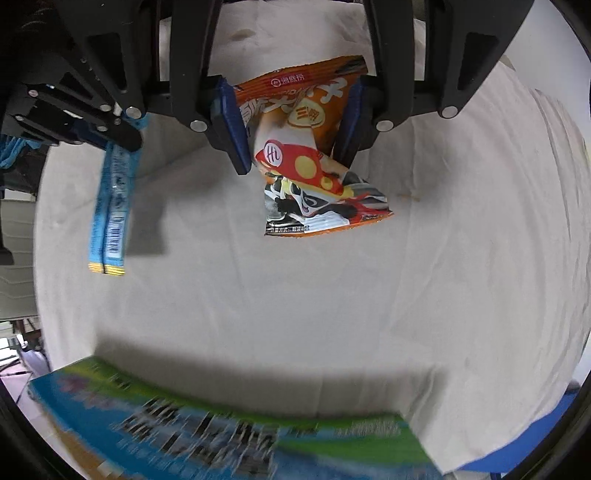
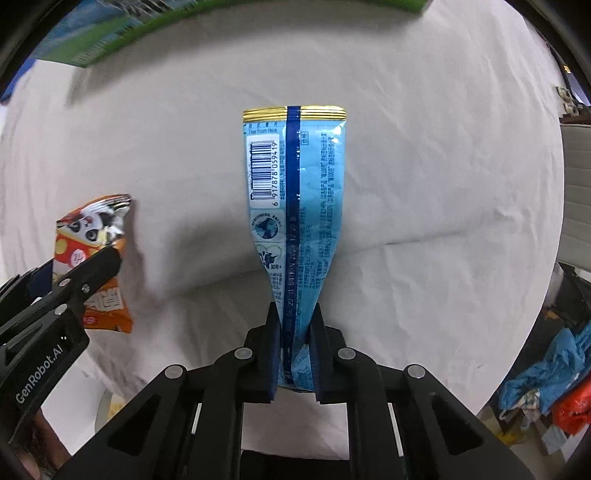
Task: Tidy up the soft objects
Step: 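Lower panda bag and blue snack into the box and open both tools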
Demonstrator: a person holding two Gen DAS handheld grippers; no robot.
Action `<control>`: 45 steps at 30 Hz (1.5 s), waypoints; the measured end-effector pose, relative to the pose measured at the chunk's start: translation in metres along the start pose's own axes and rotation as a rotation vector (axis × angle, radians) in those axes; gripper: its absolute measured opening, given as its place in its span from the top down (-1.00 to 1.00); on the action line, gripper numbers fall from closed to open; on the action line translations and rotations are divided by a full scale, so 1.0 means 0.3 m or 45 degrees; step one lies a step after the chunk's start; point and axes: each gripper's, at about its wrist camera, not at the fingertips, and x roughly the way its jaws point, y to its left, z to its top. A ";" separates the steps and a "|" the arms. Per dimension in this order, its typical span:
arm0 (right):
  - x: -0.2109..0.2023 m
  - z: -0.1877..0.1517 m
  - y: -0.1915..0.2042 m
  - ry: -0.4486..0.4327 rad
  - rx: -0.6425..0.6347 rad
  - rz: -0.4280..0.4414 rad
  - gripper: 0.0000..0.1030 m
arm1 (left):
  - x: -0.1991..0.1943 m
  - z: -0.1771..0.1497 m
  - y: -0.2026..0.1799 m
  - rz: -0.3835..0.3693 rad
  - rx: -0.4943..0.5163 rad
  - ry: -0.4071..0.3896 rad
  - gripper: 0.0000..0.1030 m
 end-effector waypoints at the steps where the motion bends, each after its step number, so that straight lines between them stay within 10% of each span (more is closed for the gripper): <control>1: -0.033 0.007 -0.007 -0.014 -0.005 0.016 0.73 | -0.006 0.004 -0.037 -0.008 0.000 -0.016 0.17; 13: -0.470 0.047 -0.001 -0.234 -0.097 0.209 0.74 | -0.425 0.163 -0.015 -0.216 0.032 -0.239 0.17; 22: -0.695 0.272 0.122 -0.403 -0.103 0.264 0.74 | -0.565 0.449 0.013 -0.195 0.056 -0.377 0.17; 33: -0.667 0.615 0.184 -0.357 -0.054 0.208 0.74 | -0.389 0.798 0.023 -0.168 0.079 -0.192 0.17; 45: -0.412 0.816 0.171 -0.214 -0.047 0.126 0.73 | -0.183 0.939 0.045 -0.189 0.056 -0.001 0.17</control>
